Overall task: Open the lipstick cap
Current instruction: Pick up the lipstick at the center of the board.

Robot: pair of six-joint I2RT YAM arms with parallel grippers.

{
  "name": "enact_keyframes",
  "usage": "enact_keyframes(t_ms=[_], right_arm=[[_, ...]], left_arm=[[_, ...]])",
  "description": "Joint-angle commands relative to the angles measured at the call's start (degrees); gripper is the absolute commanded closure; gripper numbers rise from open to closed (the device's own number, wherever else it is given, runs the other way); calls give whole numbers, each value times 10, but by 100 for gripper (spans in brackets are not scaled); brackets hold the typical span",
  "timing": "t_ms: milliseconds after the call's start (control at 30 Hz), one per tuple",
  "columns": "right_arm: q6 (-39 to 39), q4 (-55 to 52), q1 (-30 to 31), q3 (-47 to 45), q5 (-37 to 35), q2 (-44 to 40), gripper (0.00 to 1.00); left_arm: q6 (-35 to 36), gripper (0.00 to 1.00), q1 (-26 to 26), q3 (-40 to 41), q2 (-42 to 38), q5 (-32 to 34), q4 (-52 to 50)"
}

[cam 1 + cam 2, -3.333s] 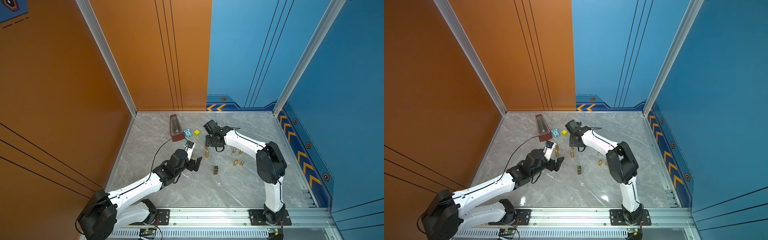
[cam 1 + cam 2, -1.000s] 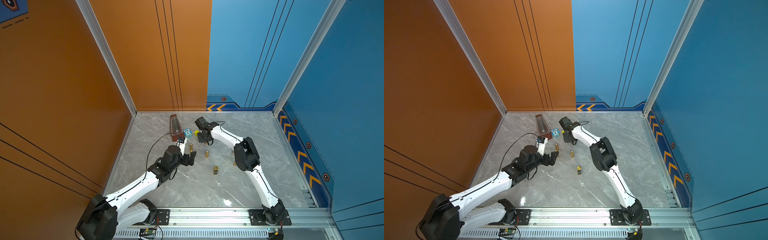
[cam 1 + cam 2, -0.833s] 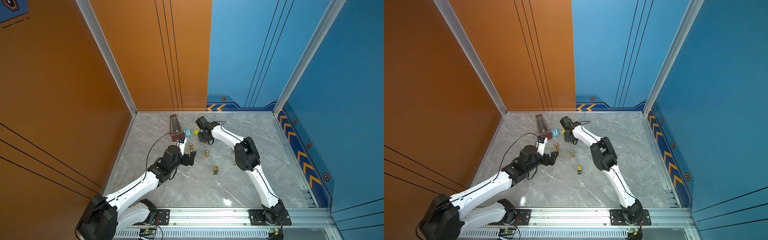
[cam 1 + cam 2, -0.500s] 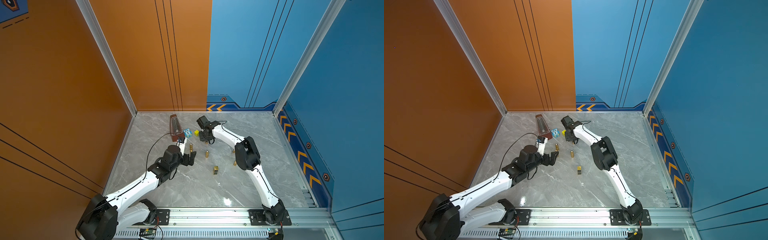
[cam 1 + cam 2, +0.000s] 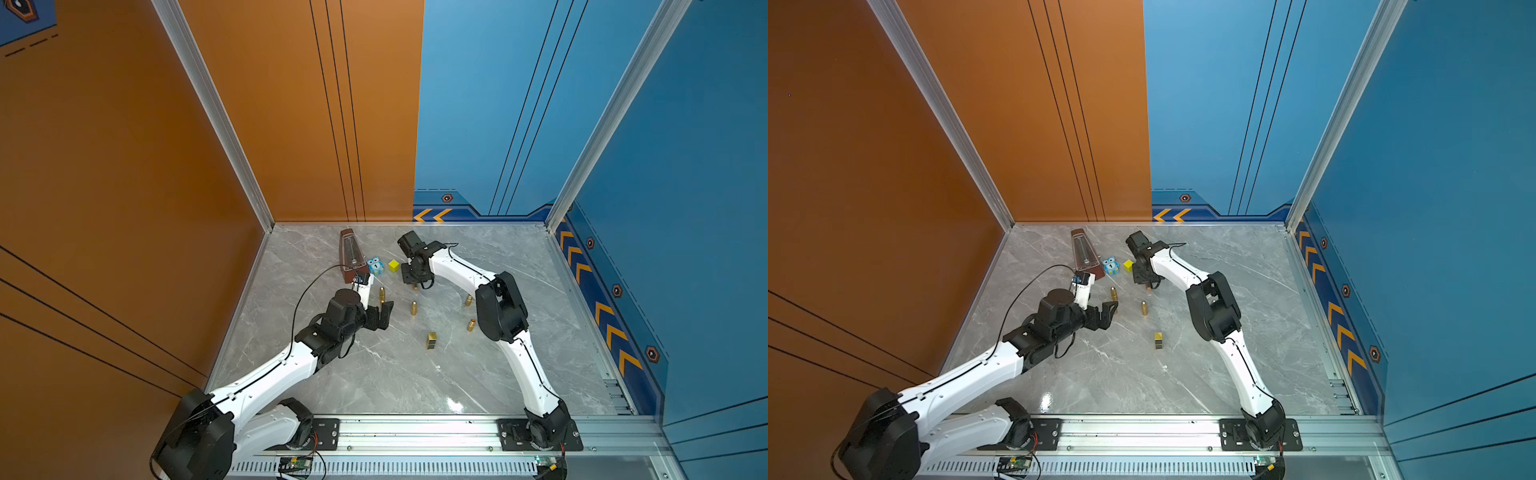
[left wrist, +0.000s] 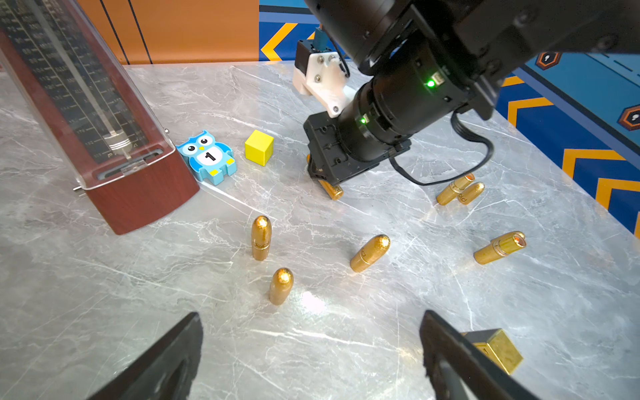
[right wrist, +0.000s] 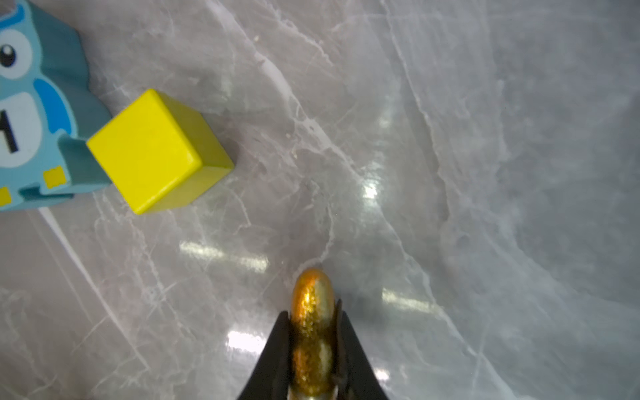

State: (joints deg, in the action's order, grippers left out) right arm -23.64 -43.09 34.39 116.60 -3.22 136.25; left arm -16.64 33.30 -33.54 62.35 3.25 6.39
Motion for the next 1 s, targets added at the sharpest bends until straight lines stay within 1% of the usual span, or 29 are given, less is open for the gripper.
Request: enact_keyframes(t_ms=[0, 100, 167, 233, 333, 400, 533, 667, 767, 967], right_arm=[[-21, 21, -9, -51, 23, -94, 84], [-39, 57, -12, -127, 30, -159, 84], [-55, 81, -14, -186, 30, -215, 83], [-71, 99, -14, -233, 30, -261, 83], [-104, 124, -14, -309, 31, -332, 83], [-131, 150, -13, -360, 39, -381, 82], [-177, 182, -1, -434, 48, -449, 82], [-222, 215, 9, -497, 41, -510, 82], [-246, 236, 12, -531, 40, -544, 82], [-269, 256, 17, -555, 50, -567, 82]], left_arm=[[-29, 1, -5, -22, -18, -17, -14], [-59, 1, 1, -31, -19, -24, -23], [-78, 4, 15, -38, -14, -28, -24], [-94, 7, 43, -48, -5, -22, -25], [-122, 12, 96, -65, 13, 14, -23], [-140, 19, 127, -82, 36, 31, -23], [-179, 24, 172, -104, 84, 45, 12], [-238, 30, 180, -97, 123, 39, 77], [-251, 33, 185, -111, 148, 29, 78], [-261, 39, 193, -118, 173, 20, 107]])
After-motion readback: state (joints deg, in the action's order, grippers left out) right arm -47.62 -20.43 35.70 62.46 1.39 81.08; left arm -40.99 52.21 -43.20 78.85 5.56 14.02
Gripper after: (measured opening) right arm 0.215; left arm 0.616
